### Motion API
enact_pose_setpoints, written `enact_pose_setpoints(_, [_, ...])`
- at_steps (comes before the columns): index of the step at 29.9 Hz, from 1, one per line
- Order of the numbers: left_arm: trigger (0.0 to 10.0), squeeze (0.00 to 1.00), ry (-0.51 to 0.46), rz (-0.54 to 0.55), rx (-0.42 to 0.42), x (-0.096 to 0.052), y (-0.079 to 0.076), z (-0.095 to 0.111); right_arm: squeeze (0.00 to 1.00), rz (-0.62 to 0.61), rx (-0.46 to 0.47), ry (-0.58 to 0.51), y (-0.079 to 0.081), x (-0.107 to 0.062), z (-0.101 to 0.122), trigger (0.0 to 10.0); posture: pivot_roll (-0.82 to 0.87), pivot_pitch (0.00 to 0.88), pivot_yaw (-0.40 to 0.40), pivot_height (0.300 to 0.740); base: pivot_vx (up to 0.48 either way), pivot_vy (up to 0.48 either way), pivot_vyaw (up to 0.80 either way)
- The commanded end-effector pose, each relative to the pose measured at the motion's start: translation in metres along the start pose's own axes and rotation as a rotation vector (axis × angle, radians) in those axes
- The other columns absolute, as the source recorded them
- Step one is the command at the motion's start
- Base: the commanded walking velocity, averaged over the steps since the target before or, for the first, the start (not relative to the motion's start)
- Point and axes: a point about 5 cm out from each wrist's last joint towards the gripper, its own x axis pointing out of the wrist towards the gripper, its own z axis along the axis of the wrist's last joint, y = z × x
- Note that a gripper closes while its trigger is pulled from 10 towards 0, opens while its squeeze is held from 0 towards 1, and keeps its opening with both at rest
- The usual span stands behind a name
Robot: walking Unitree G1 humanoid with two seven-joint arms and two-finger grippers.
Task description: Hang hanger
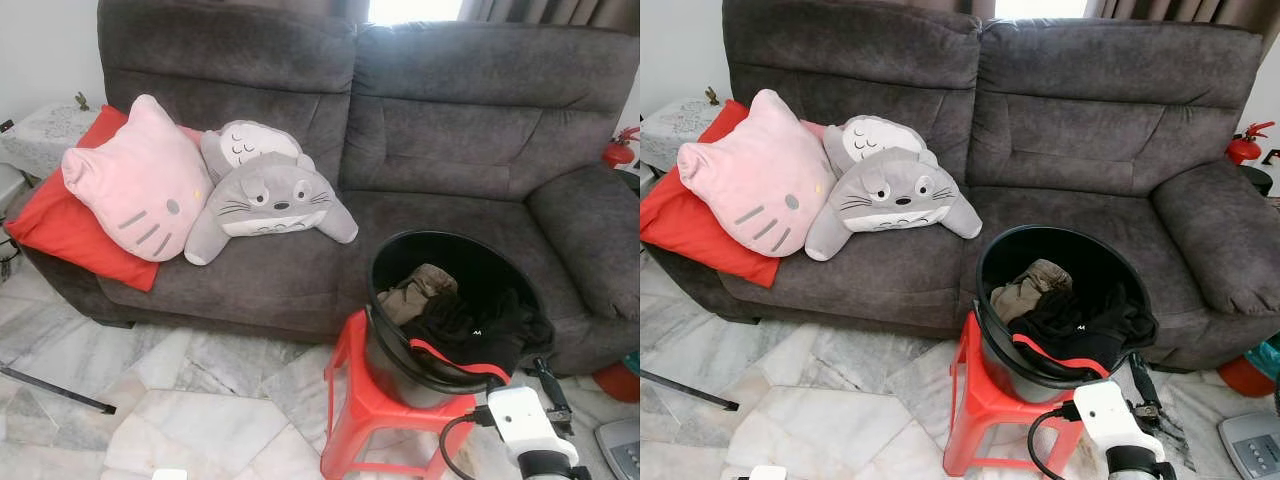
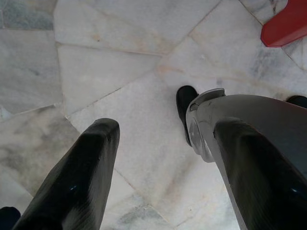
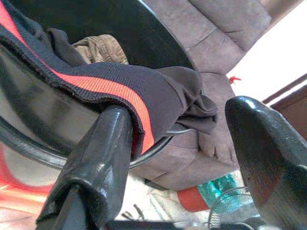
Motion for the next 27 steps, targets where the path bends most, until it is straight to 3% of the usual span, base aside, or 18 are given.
enact_pose_setpoints(1, [10.0,0.0,0.03,-0.003,0.007,-0.002,0.003,-0.009,0.0,-0.039,-0.018,-0.009,-0.006,0.003,0.002,10.0,-0.1,0.0,-0.043,0.74,0.0,0.0,0.0])
enact_pose_setpoints(13, [10.0,0.0,0.039,-0.007,0.01,-0.002,0.003,-0.01,0.0,-0.047,-0.045,0.057,-0.005,0.013,-0.006,10.0,-0.09,0.0,-0.044,0.74,0.0,0.0,0.0])
enact_pose_setpoints(21, [10.0,0.0,0.044,-0.009,0.008,-0.002,0.001,-0.011,0.0,-0.018,-0.002,0.04,0.002,0.023,-0.001,10.0,-0.09,0.0,-0.043,0.74,0.0,0.0,0.0])
enact_pose_setpoints(22, [10.0,0.0,0.044,-0.008,0.008,-0.002,0.001,-0.011,0.0,-0.018,-0.001,0.035,0.002,0.024,0.0,8.0,-0.09,0.0,-0.043,0.74,0.0,0.0,0.0])
enact_pose_setpoints(23, [10.0,0.0,0.044,-0.008,0.008,-0.002,0.001,-0.011,0.0,-0.02,0.002,0.032,0.002,0.025,0.001,0.0,-0.09,0.0,-0.043,0.74,0.0,0.0,0.0])
enact_pose_setpoints(27, [10.0,0.0,0.045,-0.008,0.009,-0.002,0.001,-0.011,0.0,-0.025,0.005,0.028,0.002,0.027,0.002,0.0,-0.09,0.0,-0.042,0.74,0.0,0.0,0.0])
